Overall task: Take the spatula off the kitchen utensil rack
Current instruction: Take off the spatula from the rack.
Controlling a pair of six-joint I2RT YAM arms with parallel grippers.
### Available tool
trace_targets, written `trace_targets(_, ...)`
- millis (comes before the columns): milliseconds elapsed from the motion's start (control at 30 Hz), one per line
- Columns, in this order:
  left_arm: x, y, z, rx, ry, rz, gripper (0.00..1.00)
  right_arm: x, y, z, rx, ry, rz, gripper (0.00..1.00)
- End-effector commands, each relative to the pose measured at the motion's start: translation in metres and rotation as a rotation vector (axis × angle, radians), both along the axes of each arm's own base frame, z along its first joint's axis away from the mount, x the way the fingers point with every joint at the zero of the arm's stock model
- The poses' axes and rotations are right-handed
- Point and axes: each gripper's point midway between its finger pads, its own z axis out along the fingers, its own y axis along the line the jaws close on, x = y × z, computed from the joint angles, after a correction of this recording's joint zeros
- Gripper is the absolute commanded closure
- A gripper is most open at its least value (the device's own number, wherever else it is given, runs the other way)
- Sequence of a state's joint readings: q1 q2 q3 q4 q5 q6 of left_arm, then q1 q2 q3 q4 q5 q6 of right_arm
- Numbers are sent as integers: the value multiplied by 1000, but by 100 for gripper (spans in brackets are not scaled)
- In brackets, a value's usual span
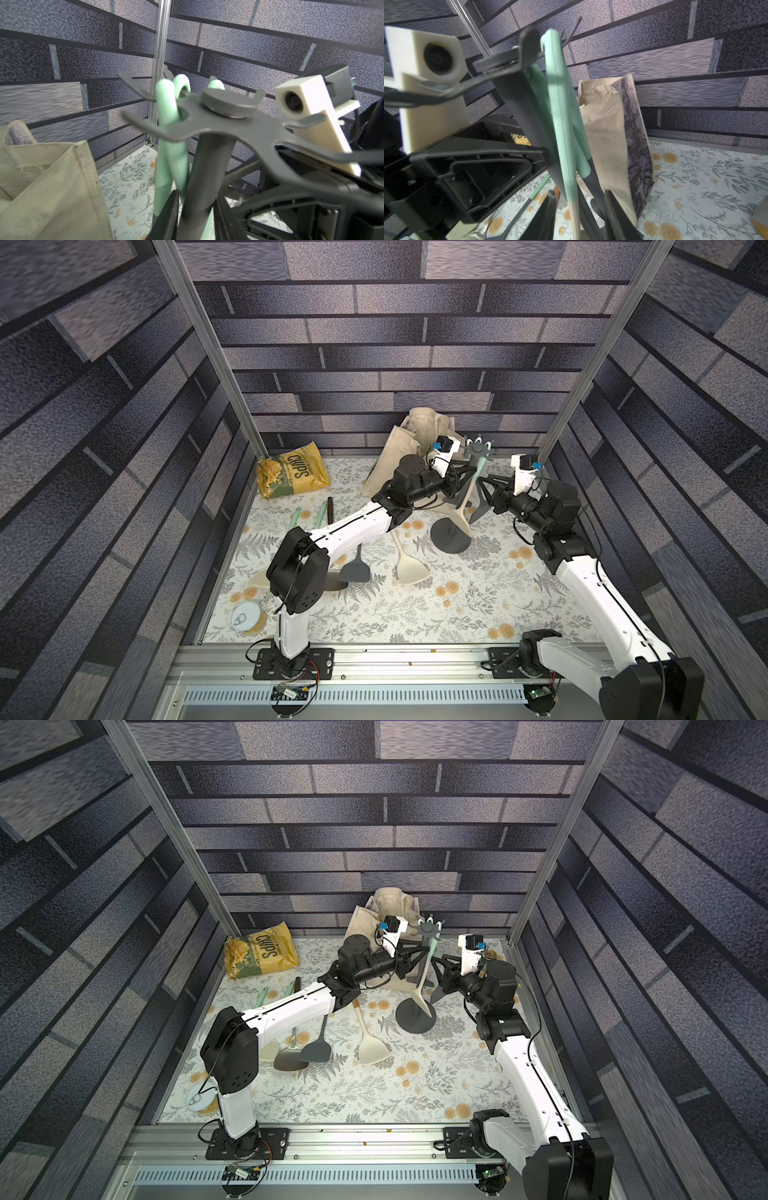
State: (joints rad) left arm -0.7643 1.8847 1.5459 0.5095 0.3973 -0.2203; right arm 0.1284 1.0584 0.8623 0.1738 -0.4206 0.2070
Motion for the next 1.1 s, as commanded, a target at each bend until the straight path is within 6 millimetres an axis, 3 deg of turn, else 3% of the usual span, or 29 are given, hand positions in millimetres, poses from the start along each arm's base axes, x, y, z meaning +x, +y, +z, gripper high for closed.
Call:
trace_targets(0, -9, -2, 24, -43, -47, -27, 76, 5, 0, 22, 44, -66, 6, 60)
trace_targets(733, -15, -10, 22, -23, -39, -58, 76, 26, 7, 43, 60, -122, 36, 61)
trace_targets(1067, -16, -16, 24, -19, -39, -79, 77, 28, 18, 46, 68, -126, 109, 74)
